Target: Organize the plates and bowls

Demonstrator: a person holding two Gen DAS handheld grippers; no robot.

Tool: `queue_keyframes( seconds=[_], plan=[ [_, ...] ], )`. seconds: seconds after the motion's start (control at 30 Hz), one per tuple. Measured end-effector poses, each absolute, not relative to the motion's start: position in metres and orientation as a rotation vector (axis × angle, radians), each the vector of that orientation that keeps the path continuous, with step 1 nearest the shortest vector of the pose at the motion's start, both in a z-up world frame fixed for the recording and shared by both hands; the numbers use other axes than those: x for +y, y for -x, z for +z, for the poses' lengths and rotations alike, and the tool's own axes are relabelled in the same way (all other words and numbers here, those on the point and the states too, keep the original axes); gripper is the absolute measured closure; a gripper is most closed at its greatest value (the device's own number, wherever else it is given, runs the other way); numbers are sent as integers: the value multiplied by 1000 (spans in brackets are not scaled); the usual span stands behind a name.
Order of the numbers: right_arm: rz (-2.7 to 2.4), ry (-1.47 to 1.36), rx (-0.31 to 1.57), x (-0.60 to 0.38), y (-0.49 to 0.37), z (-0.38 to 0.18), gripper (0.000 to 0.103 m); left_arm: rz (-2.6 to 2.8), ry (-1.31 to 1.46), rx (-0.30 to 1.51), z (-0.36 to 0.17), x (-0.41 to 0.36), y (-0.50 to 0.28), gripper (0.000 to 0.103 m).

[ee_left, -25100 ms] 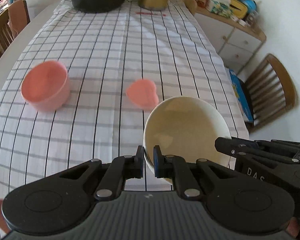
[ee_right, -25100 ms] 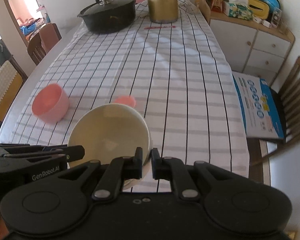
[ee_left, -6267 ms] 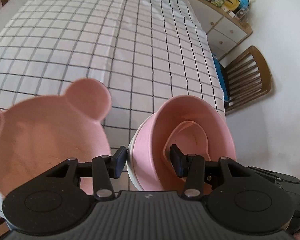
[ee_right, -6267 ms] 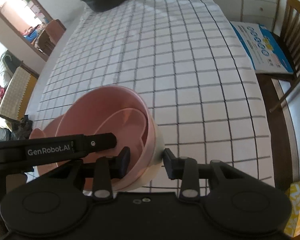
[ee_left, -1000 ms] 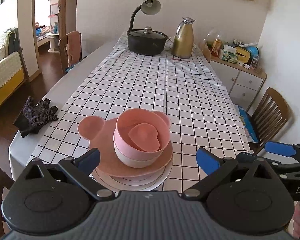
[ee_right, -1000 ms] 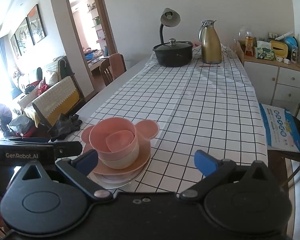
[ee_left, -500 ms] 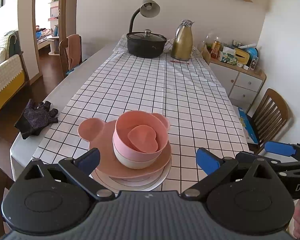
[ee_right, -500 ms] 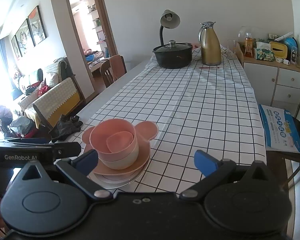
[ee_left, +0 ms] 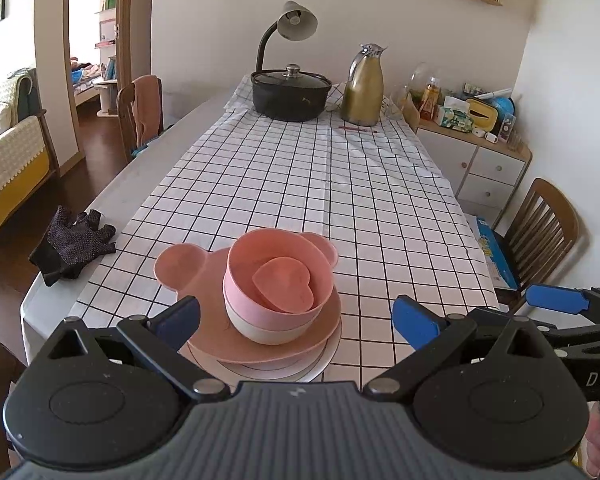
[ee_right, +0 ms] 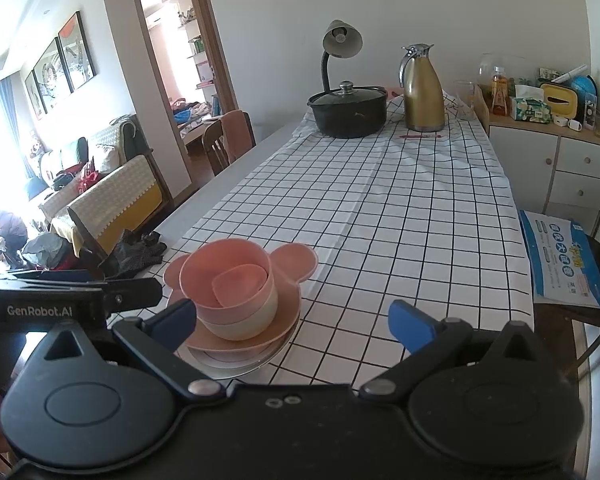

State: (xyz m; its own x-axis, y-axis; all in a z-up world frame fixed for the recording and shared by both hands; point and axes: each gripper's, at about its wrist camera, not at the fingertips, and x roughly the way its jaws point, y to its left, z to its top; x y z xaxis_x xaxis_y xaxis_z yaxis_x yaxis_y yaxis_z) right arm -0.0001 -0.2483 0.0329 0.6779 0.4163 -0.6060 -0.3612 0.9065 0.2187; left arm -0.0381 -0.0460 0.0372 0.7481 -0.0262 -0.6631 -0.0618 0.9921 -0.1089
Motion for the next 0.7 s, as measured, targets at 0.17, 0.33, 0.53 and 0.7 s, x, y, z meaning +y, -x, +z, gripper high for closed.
queue_keyframes(
  seconds=[0.17, 0.33, 0.53, 0.7],
  plan=[
    [437, -91, 710, -249, -2, 30, 1, 29, 132, 743, 35, -46, 36, 0],
    [439, -97, 717, -248, -5, 29, 1, 32, 133, 750, 34, -46, 34, 0],
    [444, -98, 724, -247, -6, 26, 1, 22, 135, 759, 31, -46, 32, 0],
    [444, -93, 730, -245, -10, 25, 1, 17, 136, 761, 29, -44, 29, 0]
  ],
)
